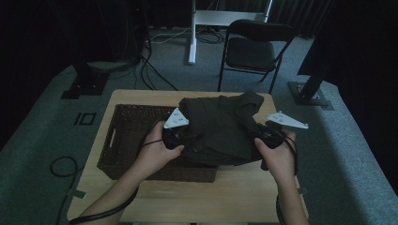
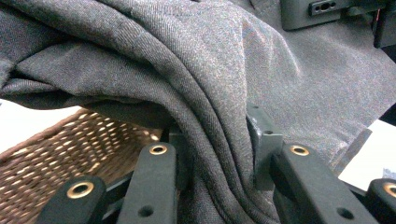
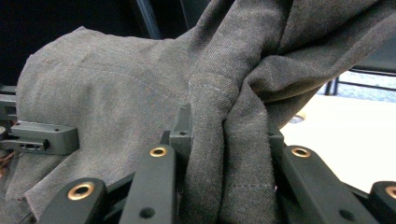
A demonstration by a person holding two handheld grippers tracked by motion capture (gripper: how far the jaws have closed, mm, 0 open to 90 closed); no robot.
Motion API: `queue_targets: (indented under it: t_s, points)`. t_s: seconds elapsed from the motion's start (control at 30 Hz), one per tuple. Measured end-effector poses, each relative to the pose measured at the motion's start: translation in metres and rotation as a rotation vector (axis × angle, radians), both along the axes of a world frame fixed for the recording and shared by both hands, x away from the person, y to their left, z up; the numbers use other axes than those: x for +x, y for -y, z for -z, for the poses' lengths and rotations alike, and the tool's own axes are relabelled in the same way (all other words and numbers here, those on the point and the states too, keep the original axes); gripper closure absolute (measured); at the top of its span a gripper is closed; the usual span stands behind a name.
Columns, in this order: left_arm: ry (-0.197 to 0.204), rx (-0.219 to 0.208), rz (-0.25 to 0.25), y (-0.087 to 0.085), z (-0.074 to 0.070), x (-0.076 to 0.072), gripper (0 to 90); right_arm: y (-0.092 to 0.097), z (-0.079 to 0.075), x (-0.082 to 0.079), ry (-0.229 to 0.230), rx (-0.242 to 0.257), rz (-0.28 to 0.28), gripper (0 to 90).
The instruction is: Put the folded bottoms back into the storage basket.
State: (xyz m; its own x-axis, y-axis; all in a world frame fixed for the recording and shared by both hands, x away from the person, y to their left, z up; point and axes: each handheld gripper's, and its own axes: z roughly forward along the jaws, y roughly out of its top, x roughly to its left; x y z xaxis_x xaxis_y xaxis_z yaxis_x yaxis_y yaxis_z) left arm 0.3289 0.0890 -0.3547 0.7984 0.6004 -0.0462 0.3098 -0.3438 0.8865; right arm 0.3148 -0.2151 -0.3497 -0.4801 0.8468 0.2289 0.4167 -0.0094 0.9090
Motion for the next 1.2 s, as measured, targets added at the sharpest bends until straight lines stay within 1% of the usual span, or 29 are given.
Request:
queue_targets:
  t_s: [0.1, 0.2, 0.27, 0.37, 0.43, 0.57, 0.67, 0.73, 0.8, 0.97, 1.1, 1.2]
  points:
    - [0.003, -0.007, -0.007, -0.013, 0.0, 0.001, 69.1, -0.014, -0.002, 0.004, 0.002, 0.002, -0.018, 68.2]
    - [0.004, -0.012, -0.017, -0.028, 0.001, 0.002, 69.1, -0.027, -0.004, 0.008, 0.0, -0.006, -0.035, 68.2]
    - [0.005, -0.008, -0.028, -0.037, 0.001, 0.003, 69.1, -0.037, -0.004, 0.012, 0.002, -0.011, -0.044, 68.2]
    - [-0.003, -0.002, -0.054, -0.05, 0.002, 0.004, 69.0, -0.051, -0.003, 0.016, 0.003, -0.018, -0.062, 68.2]
    - [-0.008, 0.001, -0.077, -0.058, 0.003, 0.004, 68.9, -0.06, -0.002, 0.019, -0.004, -0.013, -0.074, 68.2]
    - [-0.007, 0.007, -0.101, -0.074, 0.006, 0.006, 68.9, -0.077, 0.0, 0.025, -0.004, -0.016, -0.091, 68.2]
    - [-0.004, 0.017, -0.116, -0.084, 0.007, 0.007, 69.0, -0.088, 0.003, 0.028, -0.008, -0.017, -0.103, 68.2]
    - [-0.016, 0.02, -0.139, -0.09, 0.008, 0.007, 68.9, -0.095, 0.004, 0.031, -0.011, -0.017, -0.111, 68.2]
    - [-0.016, 0.031, -0.153, -0.097, 0.009, 0.007, 69.0, -0.104, 0.006, 0.033, -0.015, -0.014, -0.116, 68.2]
    - [-0.023, 0.029, -0.172, -0.114, 0.013, 0.009, 68.9, -0.121, 0.011, 0.038, -0.02, -0.002, -0.13, 68.1]
    - [-0.027, 0.037, -0.202, -0.124, 0.018, 0.01, 68.9, -0.134, 0.016, 0.04, -0.018, -0.008, -0.133, 68.1]
    - [-0.034, 0.043, -0.213, -0.129, 0.025, 0.011, 69.0, -0.142, 0.021, 0.042, -0.023, -0.008, -0.134, 68.2]
